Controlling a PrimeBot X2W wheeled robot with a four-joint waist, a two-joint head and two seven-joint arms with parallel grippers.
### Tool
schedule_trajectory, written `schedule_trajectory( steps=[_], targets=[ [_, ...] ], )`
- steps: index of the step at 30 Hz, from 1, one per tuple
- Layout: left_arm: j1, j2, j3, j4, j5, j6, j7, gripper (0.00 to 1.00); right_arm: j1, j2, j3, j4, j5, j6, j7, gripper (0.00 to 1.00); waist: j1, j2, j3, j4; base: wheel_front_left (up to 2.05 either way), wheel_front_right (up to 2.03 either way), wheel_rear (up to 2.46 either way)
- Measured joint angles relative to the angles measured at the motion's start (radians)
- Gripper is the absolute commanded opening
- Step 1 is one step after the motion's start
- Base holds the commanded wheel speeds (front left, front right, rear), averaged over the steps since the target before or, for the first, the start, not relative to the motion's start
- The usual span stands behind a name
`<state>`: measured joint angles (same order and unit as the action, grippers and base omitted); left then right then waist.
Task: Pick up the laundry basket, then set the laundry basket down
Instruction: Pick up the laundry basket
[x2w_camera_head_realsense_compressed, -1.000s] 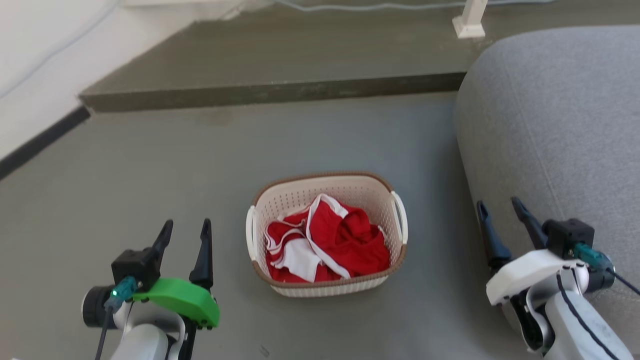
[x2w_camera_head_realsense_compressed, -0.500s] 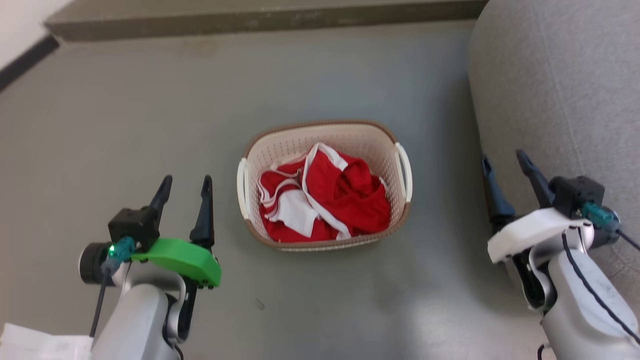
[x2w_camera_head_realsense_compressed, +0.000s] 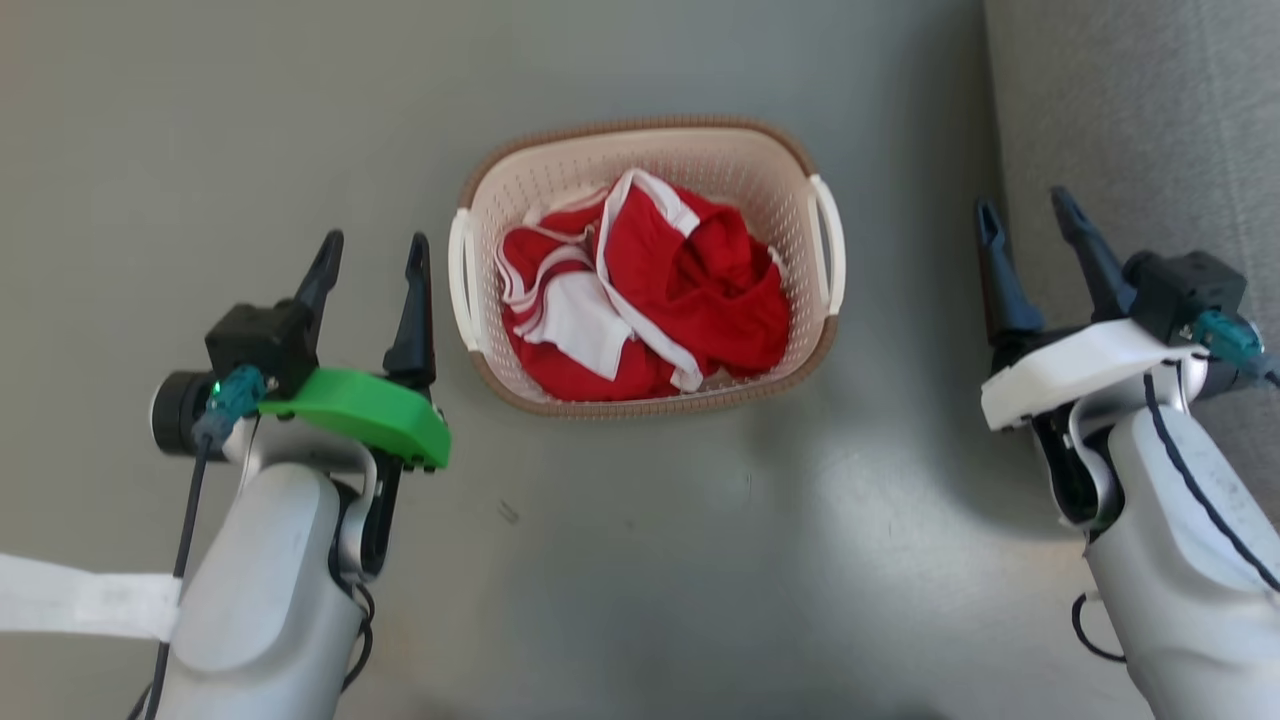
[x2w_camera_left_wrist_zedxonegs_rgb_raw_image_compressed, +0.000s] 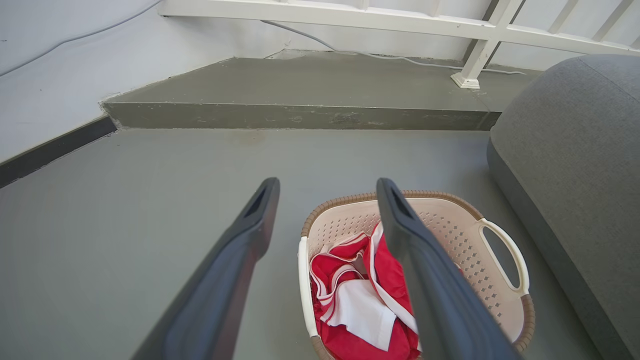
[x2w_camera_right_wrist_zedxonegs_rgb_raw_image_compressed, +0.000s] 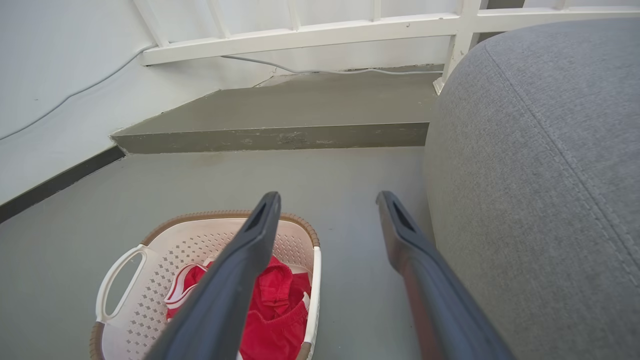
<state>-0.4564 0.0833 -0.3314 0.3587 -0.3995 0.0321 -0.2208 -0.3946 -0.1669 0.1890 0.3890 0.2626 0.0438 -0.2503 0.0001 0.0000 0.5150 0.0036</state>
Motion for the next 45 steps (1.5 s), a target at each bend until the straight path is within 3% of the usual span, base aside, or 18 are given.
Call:
schedule_trajectory(
  steps=[25,34,45],
  targets=[
    [-0.349,-0.024,0.007,0.063,-0.002,-0.043,0.019,1.00,-0.282,0.002,-0.018,-0.009,-0.010,0.009,-0.002,1.00,0.0000,0.0000,0.346,0.020,0.00,0.00,0.00],
    [-0.439,-0.033,0.003,0.197,-0.011,-0.079,0.044,1.00,-0.355,0.010,0.011,0.086,-0.019,0.027,-0.004,1.00,0.0000,0.0000,0.445,0.022,0.00,0.00,0.00],
    [-0.489,-0.041,0.005,0.379,-0.072,-0.112,0.084,1.00,-0.386,0.039,0.043,0.223,-0.019,0.044,-0.005,1.00,0.0000,0.0000,0.484,0.015,0.00,0.00,0.00]
  ],
)
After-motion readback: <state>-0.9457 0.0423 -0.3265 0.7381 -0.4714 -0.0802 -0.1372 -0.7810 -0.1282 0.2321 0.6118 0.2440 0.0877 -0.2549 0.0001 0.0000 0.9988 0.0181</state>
